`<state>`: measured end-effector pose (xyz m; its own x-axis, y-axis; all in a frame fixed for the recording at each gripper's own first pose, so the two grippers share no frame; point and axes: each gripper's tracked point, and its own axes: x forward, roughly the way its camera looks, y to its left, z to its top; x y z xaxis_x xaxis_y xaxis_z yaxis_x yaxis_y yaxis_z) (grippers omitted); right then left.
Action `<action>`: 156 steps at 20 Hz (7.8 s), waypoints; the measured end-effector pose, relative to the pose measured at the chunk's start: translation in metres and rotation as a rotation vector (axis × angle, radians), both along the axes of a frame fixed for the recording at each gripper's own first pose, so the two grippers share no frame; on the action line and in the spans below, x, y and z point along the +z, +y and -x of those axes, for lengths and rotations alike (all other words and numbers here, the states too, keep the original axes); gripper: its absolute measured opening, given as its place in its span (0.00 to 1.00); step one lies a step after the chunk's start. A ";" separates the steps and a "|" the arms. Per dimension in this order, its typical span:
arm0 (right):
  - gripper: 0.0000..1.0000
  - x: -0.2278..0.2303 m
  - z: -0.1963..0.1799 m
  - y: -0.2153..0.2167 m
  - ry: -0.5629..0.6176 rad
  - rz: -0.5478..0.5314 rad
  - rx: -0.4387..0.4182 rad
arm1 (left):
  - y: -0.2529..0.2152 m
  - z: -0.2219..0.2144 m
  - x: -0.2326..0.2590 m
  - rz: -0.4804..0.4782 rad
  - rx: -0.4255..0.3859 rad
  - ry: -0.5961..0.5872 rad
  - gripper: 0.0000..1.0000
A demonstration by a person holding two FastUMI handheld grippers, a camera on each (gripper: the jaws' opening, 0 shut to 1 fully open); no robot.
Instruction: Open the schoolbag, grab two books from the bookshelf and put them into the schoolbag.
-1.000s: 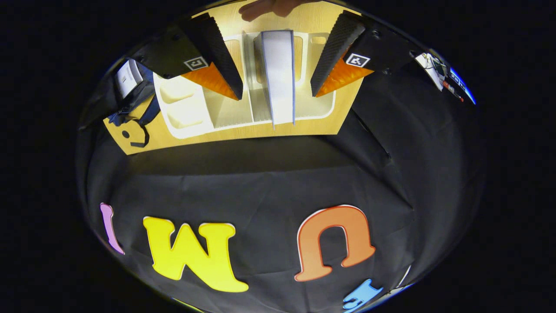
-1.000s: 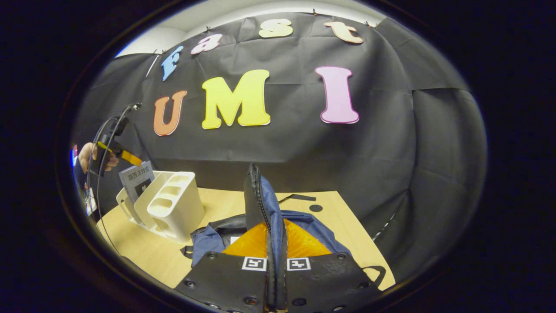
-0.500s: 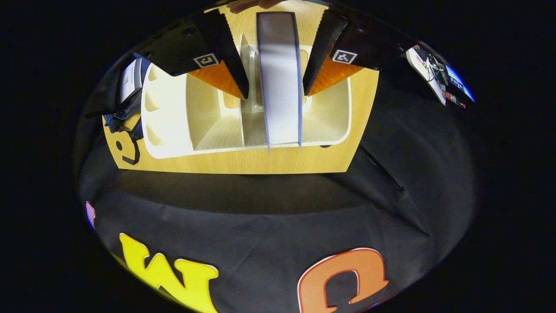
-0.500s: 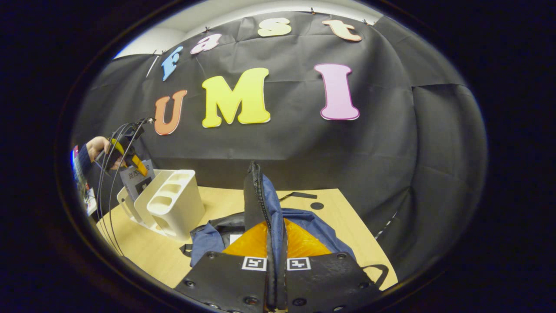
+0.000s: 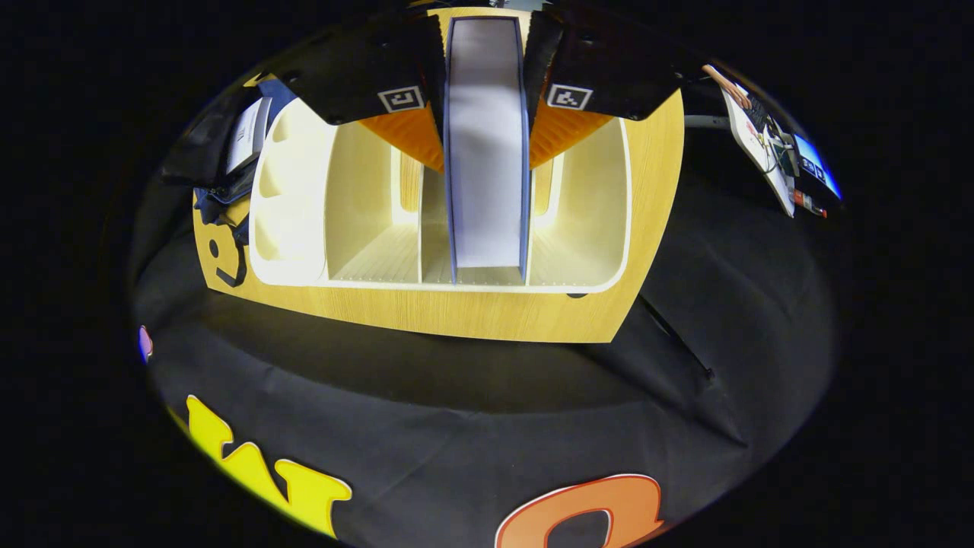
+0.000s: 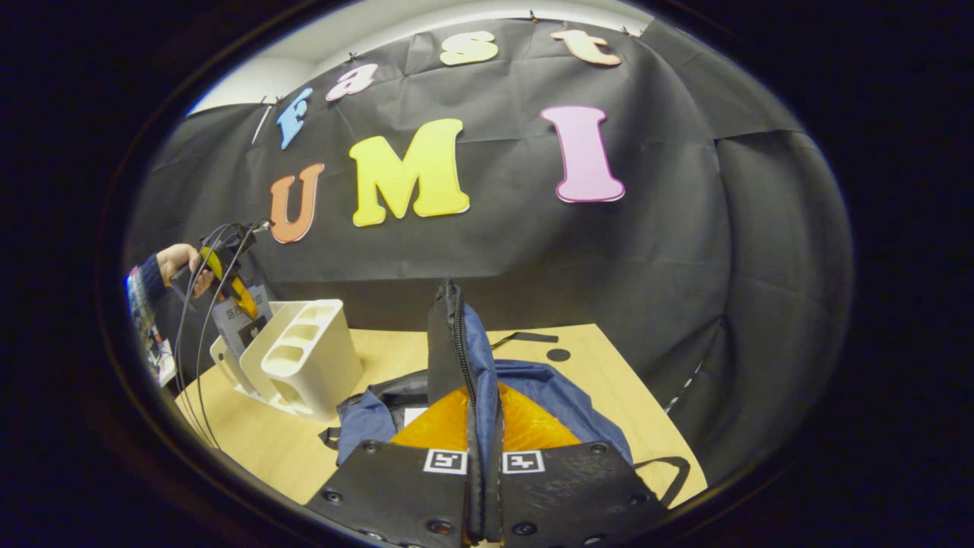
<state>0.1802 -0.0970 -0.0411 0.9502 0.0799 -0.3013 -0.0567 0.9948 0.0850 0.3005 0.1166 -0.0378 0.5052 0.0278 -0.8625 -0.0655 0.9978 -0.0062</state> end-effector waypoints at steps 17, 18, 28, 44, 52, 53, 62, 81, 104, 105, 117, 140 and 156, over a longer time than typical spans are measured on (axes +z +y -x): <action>0.02 -0.008 0.006 0.017 0.003 0.021 0.001 | 0.009 0.164 0.025 0.020 -0.004 -0.116 0.44; 0.02 -0.008 0.005 0.018 0.002 0.015 0.002 | 0.005 0.173 0.027 0.034 -0.006 -0.128 0.44; 0.02 -0.014 0.006 0.025 0.014 -0.006 0.006 | -0.080 0.238 0.024 0.203 -0.145 -0.153 0.44; 0.05 0.000 0.004 0.027 0.054 -0.106 0.074 | -0.234 0.217 0.045 0.497 -0.328 -0.140 0.43; 0.00 0.018 0.002 0.016 0.034 -0.077 0.092 | -0.291 0.166 0.057 0.659 -0.255 -0.215 0.44; 0.02 0.018 0.002 0.015 0.038 -0.071 0.096 | -0.298 0.167 0.056 0.685 -0.253 -0.204 0.44; 0.02 0.031 0.005 0.018 0.021 -0.046 0.113 | -0.317 0.122 0.023 0.852 -0.027 -0.225 0.44; 0.00 0.042 0.011 0.065 -0.051 -0.087 0.176 | -0.414 0.116 -0.062 0.993 -0.031 -0.457 0.47; 0.04 0.014 0.012 0.018 -0.025 -0.103 0.080 | -0.418 0.098 -0.091 0.496 -0.157 -0.542 0.94; 0.04 0.012 0.012 0.016 -0.017 -0.104 0.070 | -0.417 0.099 -0.090 0.498 -0.154 -0.545 0.96; 0.06 -0.011 0.016 0.018 0.025 0.005 -0.024 | -0.350 0.127 -0.080 0.395 -0.137 -0.603 0.97; 0.58 -0.036 0.110 0.041 0.011 0.112 -0.109 | -0.179 0.267 -0.006 0.077 -0.078 -0.914 0.99; 0.96 0.033 0.237 0.058 -0.319 0.146 -0.097 | -0.167 0.365 0.056 0.032 -0.117 -1.066 0.98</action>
